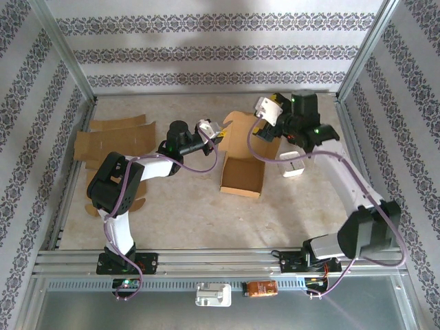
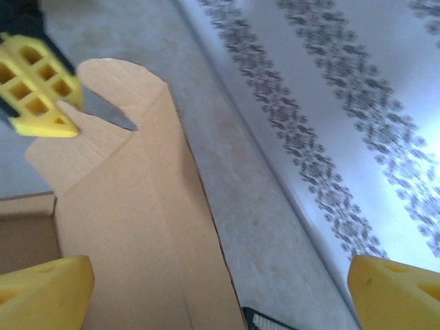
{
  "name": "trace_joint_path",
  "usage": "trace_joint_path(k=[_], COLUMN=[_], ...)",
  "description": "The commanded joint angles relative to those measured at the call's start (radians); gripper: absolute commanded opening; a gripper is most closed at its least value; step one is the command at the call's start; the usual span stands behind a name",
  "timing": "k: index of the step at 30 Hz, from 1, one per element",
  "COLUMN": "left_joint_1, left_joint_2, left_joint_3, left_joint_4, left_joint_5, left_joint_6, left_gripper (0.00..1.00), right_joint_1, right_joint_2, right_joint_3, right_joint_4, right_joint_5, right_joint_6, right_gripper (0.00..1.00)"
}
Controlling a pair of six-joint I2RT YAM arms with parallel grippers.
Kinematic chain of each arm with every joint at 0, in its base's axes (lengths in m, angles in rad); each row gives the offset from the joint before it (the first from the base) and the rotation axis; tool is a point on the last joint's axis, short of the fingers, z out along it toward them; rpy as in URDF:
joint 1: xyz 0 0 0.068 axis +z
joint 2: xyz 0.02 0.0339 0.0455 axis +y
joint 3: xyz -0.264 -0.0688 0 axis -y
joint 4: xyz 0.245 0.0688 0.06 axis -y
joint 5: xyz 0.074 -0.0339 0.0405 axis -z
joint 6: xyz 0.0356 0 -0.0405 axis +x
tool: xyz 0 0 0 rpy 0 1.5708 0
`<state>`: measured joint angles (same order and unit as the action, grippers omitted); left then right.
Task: Fold the paper box
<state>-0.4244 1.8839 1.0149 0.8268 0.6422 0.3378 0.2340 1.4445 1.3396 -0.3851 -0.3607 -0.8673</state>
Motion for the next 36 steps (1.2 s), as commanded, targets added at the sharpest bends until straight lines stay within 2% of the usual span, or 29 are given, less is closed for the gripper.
trace_joint_path(k=[1,4,8,11,17,18,20,23,27,30,32,36], left_joint_1=[-0.01,-0.009,-0.011,-0.01,-0.014,-0.014,-0.014,-0.008,0.027,0.065,0.092,0.106], left_joint_2=[-0.037,-0.042,-0.045,-0.046,-0.047,-0.051,-0.068,-0.117,-0.221,-0.305,-0.339,-0.308], left_joint_3=[0.021,0.028,0.037,0.042,0.041,0.039,0.015,-0.026,-0.079,-0.108,-0.054,0.111], left_joint_4=[-0.008,-0.019,-0.029,-0.04,-0.045,-0.041,0.01,0.085,0.063,-0.064,-0.314,-0.767], left_joint_5=[0.027,0.022,0.025,0.027,0.008,0.009,0.02,0.017,-0.087,-0.162,-0.212,-0.251], left_joint_6=[0.056,0.068,0.084,0.098,0.081,0.06,-0.022,-0.232,-0.591,-0.83,-0.957,-0.962], left_gripper=[0.0,0.0,0.0,0.0,0.0,0.03,0.29,0.42,0.53,0.52,0.45,0.32], right_joint_1=[-0.01,-0.008,-0.008,-0.004,0.025,0.037,0.064,0.099,0.134,0.139,0.139,0.141], right_joint_2=[0.073,0.12,0.15,0.16,0.143,0.138,0.127,0.112,0.075,0.047,0.046,0.056], right_joint_3=[0.113,0.155,0.167,0.17,0.18,0.182,0.184,0.18,0.138,0.092,0.078,0.073], right_joint_4=[-0.261,-0.304,-0.308,-0.308,-0.31,-0.307,-0.291,-0.27,-0.233,-0.204,-0.202,-0.201], right_joint_5=[-0.14,-0.125,-0.078,-0.048,-0.004,0.023,0.095,0.188,0.258,0.24,0.233,0.216], right_joint_6=[-0.127,-0.122,-0.111,-0.113,-0.144,-0.154,-0.185,-0.229,-0.275,-0.281,-0.274,-0.258], right_gripper=[0.9,0.81,0.59,0.49,0.16,0.12,0.07,0.04,0.01,0.01,0.01,0.01])
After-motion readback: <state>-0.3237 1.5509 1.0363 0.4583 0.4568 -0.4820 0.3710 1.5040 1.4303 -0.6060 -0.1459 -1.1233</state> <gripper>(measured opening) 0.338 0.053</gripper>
